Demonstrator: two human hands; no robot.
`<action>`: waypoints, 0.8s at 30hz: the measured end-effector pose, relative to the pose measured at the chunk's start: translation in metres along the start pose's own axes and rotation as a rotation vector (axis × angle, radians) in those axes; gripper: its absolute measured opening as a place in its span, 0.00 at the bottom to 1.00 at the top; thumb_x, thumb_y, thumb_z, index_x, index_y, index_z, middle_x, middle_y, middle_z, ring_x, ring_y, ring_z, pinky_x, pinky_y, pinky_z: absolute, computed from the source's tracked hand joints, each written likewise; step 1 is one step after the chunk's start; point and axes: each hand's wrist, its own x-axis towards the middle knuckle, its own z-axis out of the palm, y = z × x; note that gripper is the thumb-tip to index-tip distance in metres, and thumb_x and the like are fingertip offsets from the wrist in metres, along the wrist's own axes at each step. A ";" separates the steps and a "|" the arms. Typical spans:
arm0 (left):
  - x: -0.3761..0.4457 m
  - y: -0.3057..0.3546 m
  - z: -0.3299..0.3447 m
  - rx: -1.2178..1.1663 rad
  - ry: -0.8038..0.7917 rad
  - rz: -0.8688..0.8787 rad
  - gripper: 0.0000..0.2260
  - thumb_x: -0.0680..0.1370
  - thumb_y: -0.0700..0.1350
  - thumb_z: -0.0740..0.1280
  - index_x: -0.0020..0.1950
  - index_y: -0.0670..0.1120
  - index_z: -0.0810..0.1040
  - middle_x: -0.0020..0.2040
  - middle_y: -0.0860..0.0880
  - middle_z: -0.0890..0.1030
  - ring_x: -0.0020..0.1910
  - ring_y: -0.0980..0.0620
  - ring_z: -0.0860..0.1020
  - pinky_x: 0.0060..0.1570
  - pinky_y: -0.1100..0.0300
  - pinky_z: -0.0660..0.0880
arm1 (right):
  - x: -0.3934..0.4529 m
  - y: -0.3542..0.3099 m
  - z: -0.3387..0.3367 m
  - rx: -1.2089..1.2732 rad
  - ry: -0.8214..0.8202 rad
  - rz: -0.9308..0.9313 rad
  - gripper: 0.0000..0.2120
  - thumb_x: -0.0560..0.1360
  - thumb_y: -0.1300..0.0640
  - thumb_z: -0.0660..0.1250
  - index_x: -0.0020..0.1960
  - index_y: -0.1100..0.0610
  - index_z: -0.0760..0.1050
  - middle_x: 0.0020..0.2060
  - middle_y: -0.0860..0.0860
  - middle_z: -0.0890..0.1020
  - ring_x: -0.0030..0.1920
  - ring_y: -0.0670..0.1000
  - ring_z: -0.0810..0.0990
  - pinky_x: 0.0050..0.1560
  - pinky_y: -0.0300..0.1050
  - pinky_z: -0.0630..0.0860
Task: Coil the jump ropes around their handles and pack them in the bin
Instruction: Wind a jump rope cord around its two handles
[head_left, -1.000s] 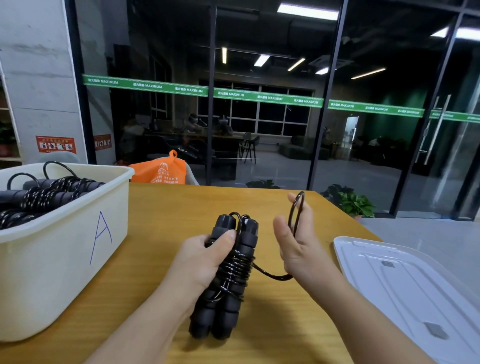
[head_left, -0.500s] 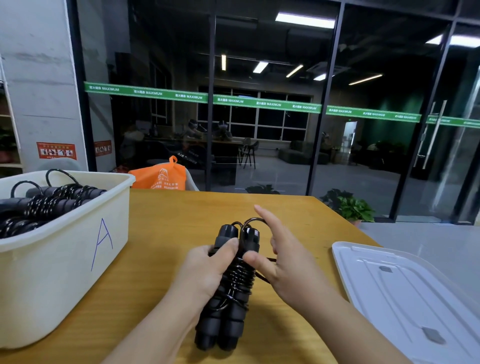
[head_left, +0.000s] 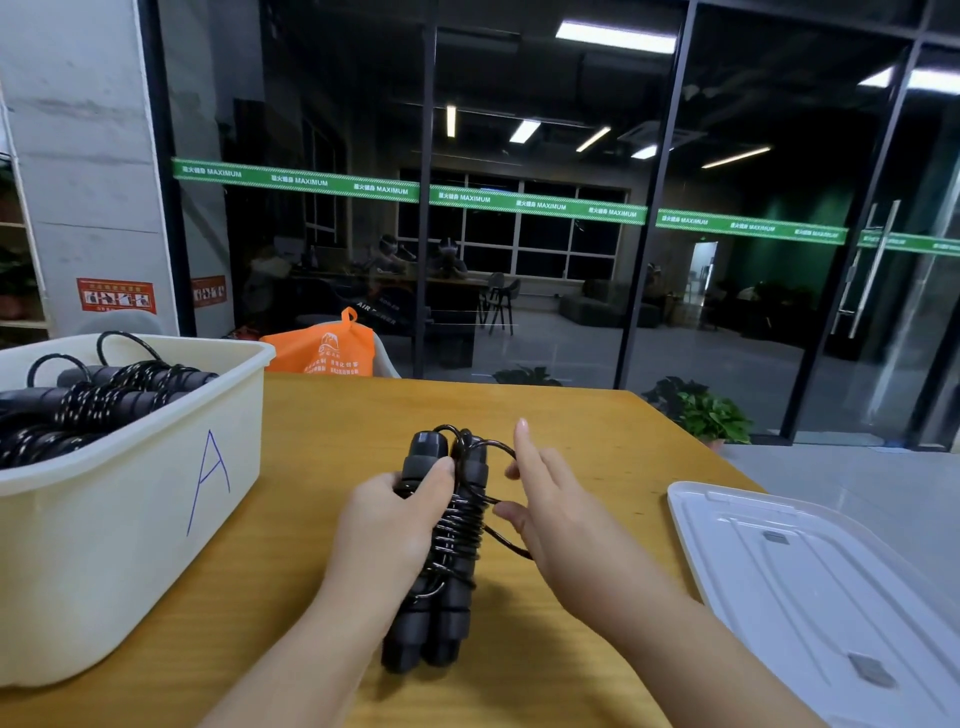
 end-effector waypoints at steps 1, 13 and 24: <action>-0.001 0.000 0.000 0.020 0.005 0.008 0.16 0.76 0.55 0.66 0.37 0.42 0.77 0.28 0.49 0.77 0.28 0.50 0.75 0.32 0.59 0.71 | -0.001 0.000 0.002 0.017 -0.012 -0.008 0.38 0.83 0.54 0.54 0.67 0.48 0.20 0.66 0.46 0.64 0.53 0.38 0.73 0.48 0.31 0.71; -0.003 -0.001 0.003 -0.004 -0.048 0.011 0.18 0.75 0.55 0.67 0.40 0.40 0.78 0.29 0.47 0.78 0.29 0.47 0.77 0.34 0.54 0.74 | -0.005 -0.016 -0.008 0.096 0.055 0.070 0.31 0.82 0.45 0.51 0.74 0.35 0.31 0.68 0.47 0.68 0.59 0.54 0.75 0.50 0.46 0.71; -0.007 0.005 0.004 0.110 0.019 0.109 0.16 0.75 0.56 0.66 0.40 0.43 0.79 0.34 0.44 0.82 0.32 0.46 0.79 0.31 0.58 0.73 | -0.004 -0.007 0.009 -0.003 0.340 0.033 0.22 0.81 0.57 0.60 0.75 0.49 0.64 0.36 0.47 0.67 0.29 0.50 0.70 0.25 0.41 0.64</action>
